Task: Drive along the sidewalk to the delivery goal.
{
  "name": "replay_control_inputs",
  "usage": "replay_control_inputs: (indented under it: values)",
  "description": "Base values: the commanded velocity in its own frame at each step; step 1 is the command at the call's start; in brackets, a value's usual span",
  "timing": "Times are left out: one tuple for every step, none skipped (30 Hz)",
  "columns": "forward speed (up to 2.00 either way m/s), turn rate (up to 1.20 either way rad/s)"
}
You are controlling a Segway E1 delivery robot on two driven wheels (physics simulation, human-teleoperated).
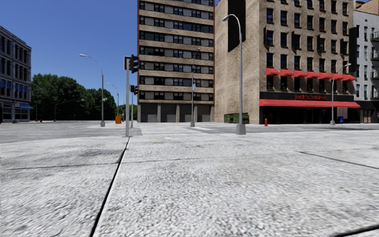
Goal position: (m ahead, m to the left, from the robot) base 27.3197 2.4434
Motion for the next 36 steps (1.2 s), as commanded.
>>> replay_control_inputs:
  values:
    - [2.0, 0.0]
    - [2.0, 0.0]
    - [2.0, 0.0]
    - [2.0, 0.0]
    - [2.0, 0.0]
    - [2.0, 0.0]
    - [2.0, 0.0]
    - [2.0, 0.0]
    - [2.0, 0.0]
    - [2.0, 0.0]
    - [2.0, 0.0]
    - [2.0, 0.0]
    - [2.0, 0.0]
    - [2.0, 0.0]
    - [2.0, 0.0]
    - [2.0, 0.0]
    - [2.0, 0.0]
    - [2.0, 0.0]
    - [2.0, 0.0]
    - [2.0, 0.0]
    - [2.0, 0.0]
    - [2.0, 0.0]
    - [2.0, 0.0]
    - [2.0, 0.0]
    - [2.0, 0.0]
    - [2.0, 0.0]
    - [2.0, 0.0]
    - [2.0, 0.0]
    - [2.0, 0.0]
    - [2.0, 0.0]
    - [2.0, 0.0]
    - [2.0, 0.0]
    - [2.0, 0.0]
    - [2.0, 0.0]
    - [2.0, 0.0]
    - [2.0, 0.0]
